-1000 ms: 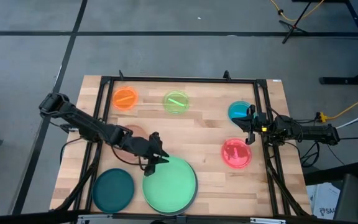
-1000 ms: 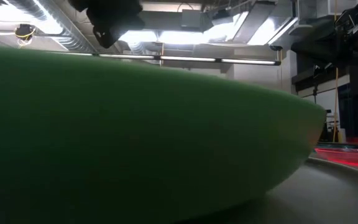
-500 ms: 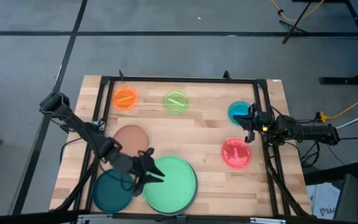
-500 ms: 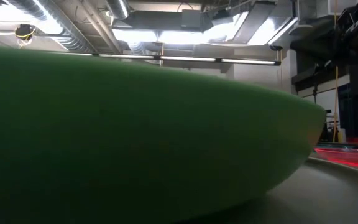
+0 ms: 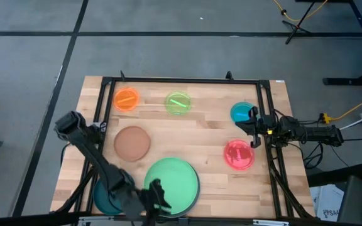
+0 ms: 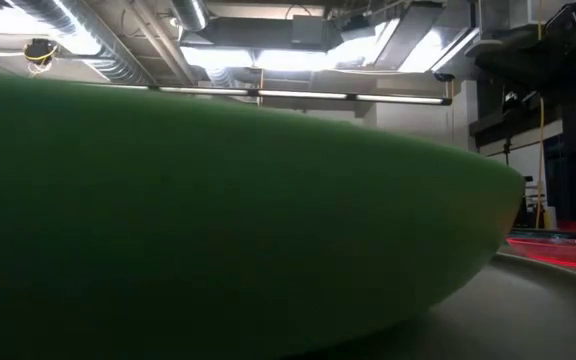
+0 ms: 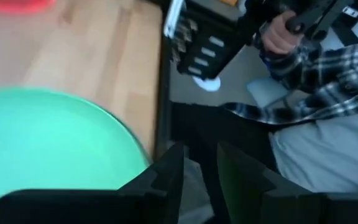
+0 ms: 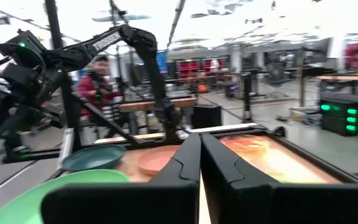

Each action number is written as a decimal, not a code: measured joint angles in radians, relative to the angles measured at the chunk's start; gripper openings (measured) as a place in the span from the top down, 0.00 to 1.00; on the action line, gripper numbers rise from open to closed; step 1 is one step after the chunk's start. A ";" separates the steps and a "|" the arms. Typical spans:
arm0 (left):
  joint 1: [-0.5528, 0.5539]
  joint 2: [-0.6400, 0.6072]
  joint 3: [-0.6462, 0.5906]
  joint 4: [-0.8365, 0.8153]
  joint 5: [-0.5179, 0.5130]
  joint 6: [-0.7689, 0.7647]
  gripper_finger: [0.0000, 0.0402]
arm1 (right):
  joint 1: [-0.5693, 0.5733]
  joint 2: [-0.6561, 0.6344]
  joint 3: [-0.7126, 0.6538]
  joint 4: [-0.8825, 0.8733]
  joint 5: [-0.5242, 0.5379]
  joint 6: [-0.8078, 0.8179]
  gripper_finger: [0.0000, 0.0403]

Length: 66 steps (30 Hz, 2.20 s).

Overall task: Stack plastic plates
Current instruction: Move the stacked plates to the center of the table

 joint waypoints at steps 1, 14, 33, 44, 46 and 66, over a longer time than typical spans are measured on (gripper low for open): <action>-0.009 0.028 0.039 -0.024 0.014 -0.032 0.78 | 0.000 0.000 0.000 0.003 -0.020 0.000 0.99; -0.147 0.295 0.205 -0.164 0.204 -0.613 0.78 | 0.000 0.000 0.000 0.011 -0.052 0.002 0.99; -0.065 0.358 0.177 -0.411 0.220 -0.772 0.78 | 0.000 0.000 0.000 -0.047 -0.054 0.091 0.99; -0.022 0.357 0.146 -0.400 0.223 -0.755 0.78 | 0.001 0.000 0.000 -0.082 -0.125 0.133 0.99; -0.012 0.357 0.146 -0.410 0.208 -0.746 0.78 | 0.001 0.000 0.000 -0.082 -0.125 0.133 0.99; 0.128 0.357 0.146 -0.451 0.118 -0.543 0.78 | 0.001 0.000 0.000 -0.082 -0.123 0.130 0.99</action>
